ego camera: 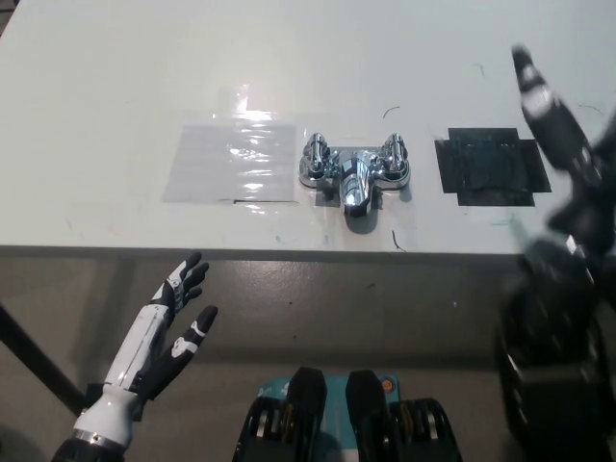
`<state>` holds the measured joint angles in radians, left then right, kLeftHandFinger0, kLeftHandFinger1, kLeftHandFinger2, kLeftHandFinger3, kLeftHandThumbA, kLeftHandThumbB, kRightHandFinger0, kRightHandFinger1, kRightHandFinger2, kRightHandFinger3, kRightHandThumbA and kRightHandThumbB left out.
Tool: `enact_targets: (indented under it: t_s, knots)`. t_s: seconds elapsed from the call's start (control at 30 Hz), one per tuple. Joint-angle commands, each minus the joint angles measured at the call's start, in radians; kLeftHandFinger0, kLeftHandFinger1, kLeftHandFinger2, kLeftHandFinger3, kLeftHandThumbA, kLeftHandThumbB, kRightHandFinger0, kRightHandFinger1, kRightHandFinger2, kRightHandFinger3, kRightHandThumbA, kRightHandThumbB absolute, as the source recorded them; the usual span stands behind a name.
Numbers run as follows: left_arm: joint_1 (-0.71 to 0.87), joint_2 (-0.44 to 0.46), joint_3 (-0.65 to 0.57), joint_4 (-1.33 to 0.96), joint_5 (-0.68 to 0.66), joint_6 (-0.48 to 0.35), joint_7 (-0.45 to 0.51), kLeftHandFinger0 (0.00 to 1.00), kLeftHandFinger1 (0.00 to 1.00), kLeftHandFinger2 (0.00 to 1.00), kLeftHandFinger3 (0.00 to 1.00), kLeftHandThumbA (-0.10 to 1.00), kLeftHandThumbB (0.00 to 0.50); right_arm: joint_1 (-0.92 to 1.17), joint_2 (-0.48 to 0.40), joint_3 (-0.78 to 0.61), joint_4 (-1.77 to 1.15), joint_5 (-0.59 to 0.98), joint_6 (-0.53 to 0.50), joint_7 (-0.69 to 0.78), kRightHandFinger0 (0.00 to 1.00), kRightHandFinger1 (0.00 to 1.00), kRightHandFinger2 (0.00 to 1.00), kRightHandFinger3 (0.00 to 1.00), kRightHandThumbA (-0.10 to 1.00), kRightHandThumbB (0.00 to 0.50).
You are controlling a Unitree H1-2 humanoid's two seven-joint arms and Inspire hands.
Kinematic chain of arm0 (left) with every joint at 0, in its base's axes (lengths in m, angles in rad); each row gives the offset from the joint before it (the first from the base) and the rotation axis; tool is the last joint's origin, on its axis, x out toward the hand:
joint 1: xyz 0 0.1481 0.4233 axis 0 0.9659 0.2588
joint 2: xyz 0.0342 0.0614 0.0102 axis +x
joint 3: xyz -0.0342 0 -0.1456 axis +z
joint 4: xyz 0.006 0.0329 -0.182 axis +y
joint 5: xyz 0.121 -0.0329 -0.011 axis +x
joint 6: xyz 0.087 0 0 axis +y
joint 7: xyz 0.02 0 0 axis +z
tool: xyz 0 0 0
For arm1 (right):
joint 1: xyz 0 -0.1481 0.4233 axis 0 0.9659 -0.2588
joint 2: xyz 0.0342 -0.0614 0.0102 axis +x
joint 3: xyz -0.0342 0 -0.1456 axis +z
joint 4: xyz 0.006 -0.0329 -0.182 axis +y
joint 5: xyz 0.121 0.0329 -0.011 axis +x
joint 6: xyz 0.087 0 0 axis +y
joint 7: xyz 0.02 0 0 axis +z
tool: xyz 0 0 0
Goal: The faucet is at the center of the desk and the robot turn off the faucet by turning the right faucet handle using the right hand
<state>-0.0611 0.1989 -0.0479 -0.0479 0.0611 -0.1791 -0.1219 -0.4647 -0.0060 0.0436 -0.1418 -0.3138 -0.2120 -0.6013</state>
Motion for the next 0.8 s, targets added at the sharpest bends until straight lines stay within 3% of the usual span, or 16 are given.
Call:
enact_targets:
  t_s: [0.0,0.07,0.13,0.47,0.6,0.67,0.77]
  knots:
    - [-0.038,0.009,0.005,-0.019,-0.010,-0.015,-0.010,1.00,1.00,1.00,1.00,0.83,0.208,0.130,-0.089,0.079,-0.177,0.094,-0.051,0.217,1.00,1.00,1.00,1.00,1.00,0.157]
    - [-0.044,0.005,0.003,-0.019,-0.009,-0.016,-0.008,1.00,1.00,1.00,1.00,0.84,0.208,0.184,-0.114,0.092,-0.127,0.113,-0.100,0.225,1.00,1.00,1.00,1.00,1.00,0.174]
    - [-0.039,0.002,0.004,-0.019,-0.012,-0.021,-0.007,1.00,1.00,1.00,1.00,0.85,0.205,0.233,-0.129,0.110,-0.064,0.138,-0.136,0.243,1.00,1.00,1.00,1.00,1.00,0.141]
    - [-0.038,0.007,0.017,-0.022,-0.015,-0.019,0.000,1.00,1.00,1.00,1.00,0.87,0.215,0.361,-0.101,0.126,0.089,0.181,-0.171,0.303,1.00,1.00,1.00,1.00,1.00,0.110]
    - [-0.030,0.003,0.017,-0.023,-0.022,-0.017,-0.001,1.00,1.00,1.00,1.00,0.85,0.205,0.405,-0.091,0.119,0.135,0.210,-0.153,0.329,1.00,1.00,1.00,1.00,1.00,0.130]
    - [-0.030,0.000,0.016,-0.017,-0.026,-0.020,-0.003,1.00,1.00,1.00,1.00,0.83,0.203,0.411,-0.085,0.110,0.183,0.225,-0.184,0.344,1.00,1.00,1.00,1.00,1.00,0.099]
    - [-0.019,0.000,0.014,-0.023,-0.024,-0.014,-0.003,1.00,1.00,1.00,1.00,0.82,0.205,0.439,-0.082,0.123,0.194,0.223,-0.179,0.374,1.00,1.00,1.00,1.00,1.00,0.121]
